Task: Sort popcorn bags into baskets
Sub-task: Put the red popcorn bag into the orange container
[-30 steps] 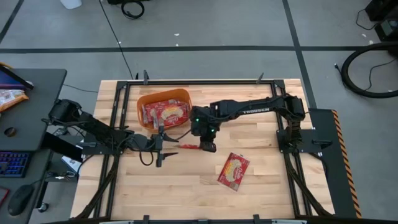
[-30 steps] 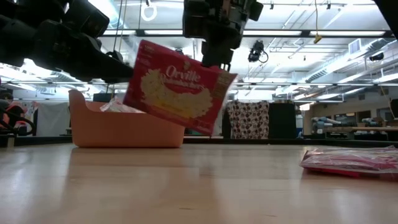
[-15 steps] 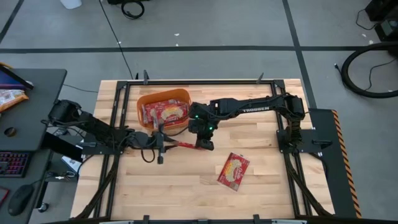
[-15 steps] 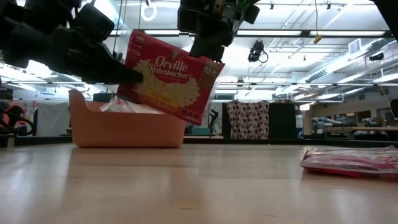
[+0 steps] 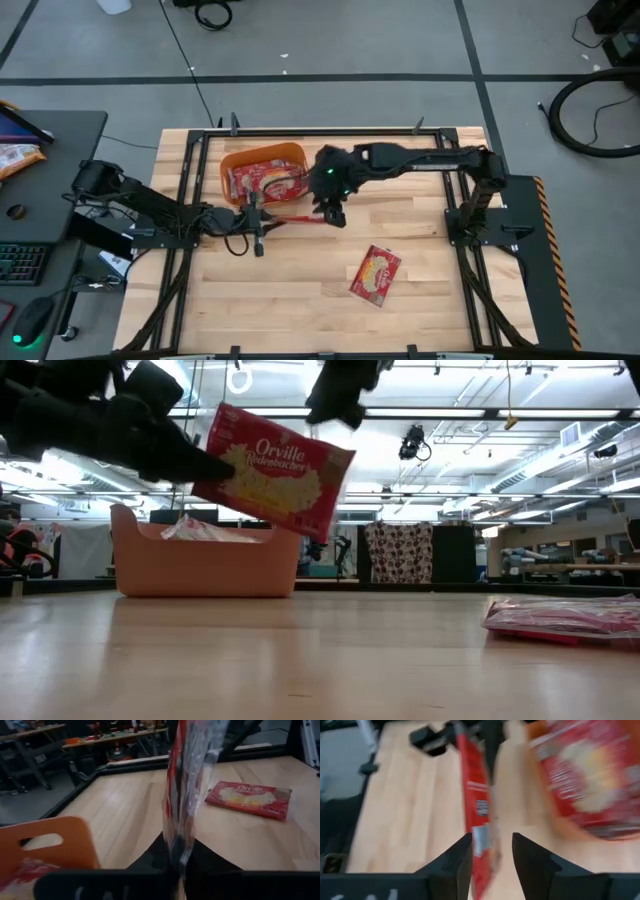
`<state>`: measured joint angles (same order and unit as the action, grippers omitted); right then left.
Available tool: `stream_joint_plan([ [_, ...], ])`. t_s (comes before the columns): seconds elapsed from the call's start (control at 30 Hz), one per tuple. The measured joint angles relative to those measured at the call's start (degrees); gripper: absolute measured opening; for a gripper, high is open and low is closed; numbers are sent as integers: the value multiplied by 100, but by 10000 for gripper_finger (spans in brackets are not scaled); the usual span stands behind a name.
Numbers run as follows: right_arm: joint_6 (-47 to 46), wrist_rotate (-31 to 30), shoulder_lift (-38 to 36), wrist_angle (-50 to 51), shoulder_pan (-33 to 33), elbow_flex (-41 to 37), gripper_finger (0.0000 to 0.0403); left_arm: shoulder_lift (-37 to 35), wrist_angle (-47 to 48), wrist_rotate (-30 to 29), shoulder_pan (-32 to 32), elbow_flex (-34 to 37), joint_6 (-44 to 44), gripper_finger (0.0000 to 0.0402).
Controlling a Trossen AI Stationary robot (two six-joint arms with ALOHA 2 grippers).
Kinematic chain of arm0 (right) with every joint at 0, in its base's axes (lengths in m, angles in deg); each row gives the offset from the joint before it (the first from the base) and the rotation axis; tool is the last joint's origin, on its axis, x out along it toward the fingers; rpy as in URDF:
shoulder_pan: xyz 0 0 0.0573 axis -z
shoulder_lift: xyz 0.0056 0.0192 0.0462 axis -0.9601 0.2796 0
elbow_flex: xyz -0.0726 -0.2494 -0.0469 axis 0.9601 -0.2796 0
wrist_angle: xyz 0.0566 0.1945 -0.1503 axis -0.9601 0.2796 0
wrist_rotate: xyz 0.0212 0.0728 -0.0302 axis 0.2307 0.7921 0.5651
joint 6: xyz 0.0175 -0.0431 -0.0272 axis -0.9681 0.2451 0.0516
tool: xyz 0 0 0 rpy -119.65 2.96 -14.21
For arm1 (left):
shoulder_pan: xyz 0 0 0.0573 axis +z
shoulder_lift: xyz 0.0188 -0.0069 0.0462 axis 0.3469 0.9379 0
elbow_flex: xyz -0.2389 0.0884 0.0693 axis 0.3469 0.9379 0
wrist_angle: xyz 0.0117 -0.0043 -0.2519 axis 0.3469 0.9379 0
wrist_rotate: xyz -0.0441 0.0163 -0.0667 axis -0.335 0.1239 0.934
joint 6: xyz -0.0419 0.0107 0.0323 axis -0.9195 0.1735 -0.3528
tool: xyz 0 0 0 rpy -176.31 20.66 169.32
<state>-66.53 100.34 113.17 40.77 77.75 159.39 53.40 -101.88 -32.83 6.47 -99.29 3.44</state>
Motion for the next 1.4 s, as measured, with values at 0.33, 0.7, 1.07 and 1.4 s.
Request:
stream_joint_plan([
  [0.33, -86, -856, -650, 151, -242, 16, 145, -1373, 1144, -1046, -457, -2, -97, 32],
  [0.7, -307, -1180, -500, 375, -617, 6, 144, -1891, 1500, -2160, -624, -2, 33, 32],
  [1.07, -558, -1366, -493, 526, -825, -78, 144, -3054, 912, -2191, -458, 810, 547, 32],
  [1.4, -501, -1737, -493, 313, -829, -78, 144, -3994, 1412, -1978, 110, 1234, -456, 32],
])
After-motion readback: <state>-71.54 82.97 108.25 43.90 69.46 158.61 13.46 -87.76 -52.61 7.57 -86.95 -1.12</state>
